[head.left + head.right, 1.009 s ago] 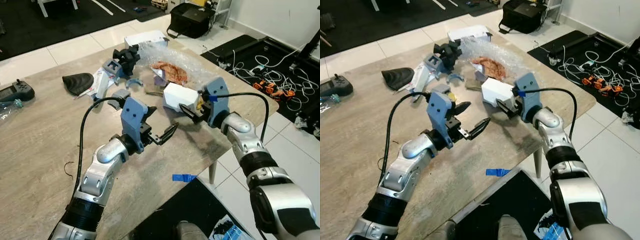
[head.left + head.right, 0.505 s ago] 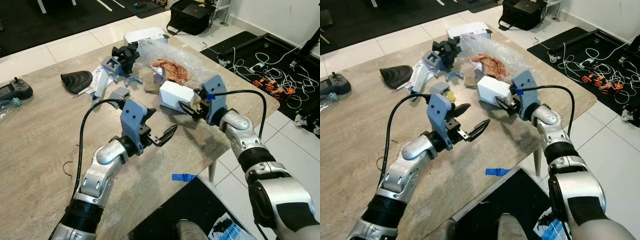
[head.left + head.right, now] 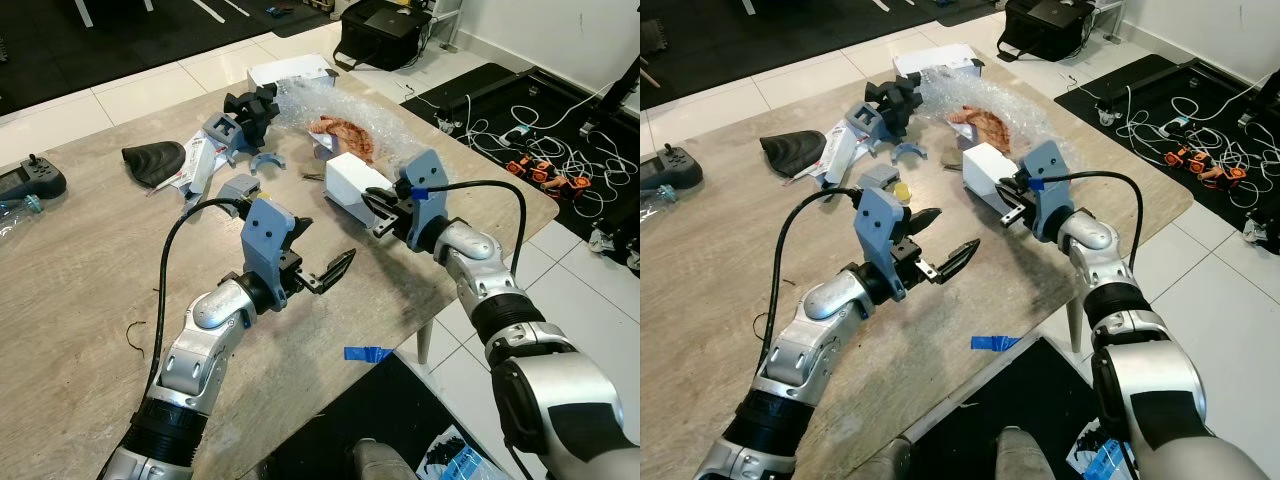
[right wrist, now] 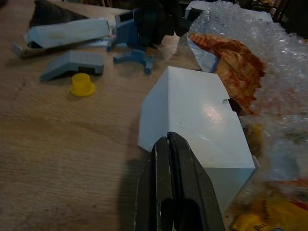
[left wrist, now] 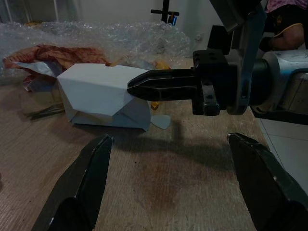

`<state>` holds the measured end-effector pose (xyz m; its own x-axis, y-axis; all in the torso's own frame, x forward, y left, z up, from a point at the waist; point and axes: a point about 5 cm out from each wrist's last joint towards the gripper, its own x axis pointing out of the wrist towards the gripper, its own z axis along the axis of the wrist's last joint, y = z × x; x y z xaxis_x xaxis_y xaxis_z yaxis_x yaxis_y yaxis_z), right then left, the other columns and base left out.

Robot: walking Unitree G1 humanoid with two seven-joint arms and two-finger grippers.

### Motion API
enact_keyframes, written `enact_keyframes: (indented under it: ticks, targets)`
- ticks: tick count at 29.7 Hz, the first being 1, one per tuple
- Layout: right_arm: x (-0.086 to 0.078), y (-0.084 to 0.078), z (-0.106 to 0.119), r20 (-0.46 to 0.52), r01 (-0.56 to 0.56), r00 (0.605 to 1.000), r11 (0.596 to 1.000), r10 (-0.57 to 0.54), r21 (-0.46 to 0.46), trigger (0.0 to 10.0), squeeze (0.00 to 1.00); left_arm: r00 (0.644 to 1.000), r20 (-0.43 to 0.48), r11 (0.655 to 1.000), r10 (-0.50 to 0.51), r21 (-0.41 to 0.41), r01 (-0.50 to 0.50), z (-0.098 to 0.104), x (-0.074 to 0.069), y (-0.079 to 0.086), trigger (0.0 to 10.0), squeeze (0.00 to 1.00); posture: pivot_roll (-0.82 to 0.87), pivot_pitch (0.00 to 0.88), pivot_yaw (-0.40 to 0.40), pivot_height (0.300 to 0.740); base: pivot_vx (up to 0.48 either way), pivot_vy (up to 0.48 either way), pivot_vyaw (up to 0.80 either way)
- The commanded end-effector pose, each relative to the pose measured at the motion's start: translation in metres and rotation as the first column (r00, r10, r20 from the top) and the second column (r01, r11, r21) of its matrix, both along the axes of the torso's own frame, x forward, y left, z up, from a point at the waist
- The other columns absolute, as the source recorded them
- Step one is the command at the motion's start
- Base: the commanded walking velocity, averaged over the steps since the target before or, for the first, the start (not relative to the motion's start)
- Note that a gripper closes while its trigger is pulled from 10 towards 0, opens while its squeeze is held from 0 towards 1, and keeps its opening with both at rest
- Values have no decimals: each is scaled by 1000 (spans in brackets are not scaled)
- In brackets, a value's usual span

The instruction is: Picking trash to rubbish bin

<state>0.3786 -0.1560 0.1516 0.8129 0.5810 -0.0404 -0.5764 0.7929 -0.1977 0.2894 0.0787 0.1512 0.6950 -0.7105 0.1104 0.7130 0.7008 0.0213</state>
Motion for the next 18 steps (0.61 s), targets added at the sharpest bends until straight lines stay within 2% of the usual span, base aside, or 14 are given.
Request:
enact_keyframes:
  ticks: [1, 4, 8, 10, 14, 18]
  targets:
    - [-8, -2, -25, -108, 11, 994, 1000, -10, 3, 0, 0, 1000, -7, 1000, -2, 22, 2, -2, -2, 1, 10000, 0, -45, 117, 26, 740, 0, 0, 0]
    - [-6, 4, -19, -92, -11, 996, 998, 17, 62, 0, 0, 1000, -6, 1000, -1, 23, 1, -2, -2, 1, 10000, 0, -46, 106, 30, 740, 0, 0, 0]
    - [-2, 20, 13, -12, -128, 991, 969, 134, 211, 0, 0, 1000, -1, 1000, -1, 24, 1, -1, 1, 1, 10000, 0, -50, 98, 31, 740, 0, 0, 0]
    - [-2, 23, 18, 3, -152, 988, 962, 156, 227, 0, 0, 1000, 0, 1000, -1, 25, 1, -1, 1, 1, 10000, 0, -50, 98, 31, 740, 0, 0, 0]
    - [-1, 26, 43, 75, -214, 977, 928, 200, 305, 0, 0, 1000, 1, 1000, -3, 23, 3, -1, 1, 1, 10000, 0, -55, 86, 29, 740, 0, 0, 0]
    - [1, 21, 59, 131, -218, 974, 927, 186, 307, 0, 0, 1000, 2, 1000, -4, 25, 4, -1, 1, 1, 10000, 0, -56, 83, 28, 740, 0, 0, 0]
